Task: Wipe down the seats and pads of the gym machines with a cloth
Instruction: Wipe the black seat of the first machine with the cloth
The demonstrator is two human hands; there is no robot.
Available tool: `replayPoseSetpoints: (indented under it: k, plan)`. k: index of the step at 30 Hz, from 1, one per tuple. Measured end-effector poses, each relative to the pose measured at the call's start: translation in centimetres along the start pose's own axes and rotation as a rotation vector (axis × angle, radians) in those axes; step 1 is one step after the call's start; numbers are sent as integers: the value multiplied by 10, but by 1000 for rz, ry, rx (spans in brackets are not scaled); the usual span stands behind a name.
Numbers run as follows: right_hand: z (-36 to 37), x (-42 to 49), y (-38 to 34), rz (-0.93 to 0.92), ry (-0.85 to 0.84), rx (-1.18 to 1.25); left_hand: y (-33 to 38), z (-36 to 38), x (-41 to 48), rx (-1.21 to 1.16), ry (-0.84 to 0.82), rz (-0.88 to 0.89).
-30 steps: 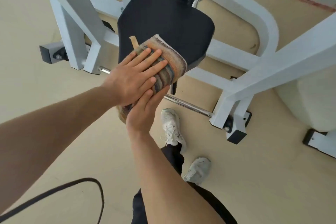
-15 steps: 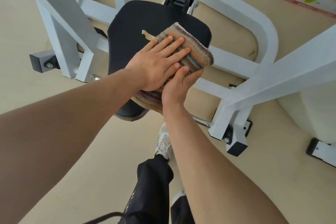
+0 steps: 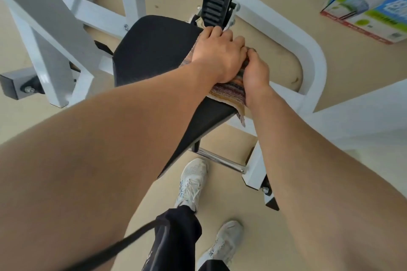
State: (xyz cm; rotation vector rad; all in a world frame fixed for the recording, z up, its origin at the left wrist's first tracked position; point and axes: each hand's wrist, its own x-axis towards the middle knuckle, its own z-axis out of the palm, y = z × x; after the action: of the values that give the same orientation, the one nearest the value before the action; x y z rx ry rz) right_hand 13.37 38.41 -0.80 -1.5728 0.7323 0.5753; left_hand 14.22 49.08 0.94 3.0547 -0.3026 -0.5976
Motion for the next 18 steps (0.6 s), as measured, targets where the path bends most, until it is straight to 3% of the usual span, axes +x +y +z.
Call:
replayPoseSetpoints:
  k: [3,6,9,14,18]
  plan:
    - [4,-30,20,-59,53,83,4,3,-26,-14,44,110]
    - [7,-89,53,-91,3,212,-1,5,-69,-12,-17,271]
    - [3,-107,65,-126,-16,137,-11,4,-90,-16,-73,353]
    - [-2,-35,16,-67,42,-71,-13,1,-47,-18,-24,264]
    - [5,-5,-2,-185,-7,-384,-17,2,-30,-62,15,171]
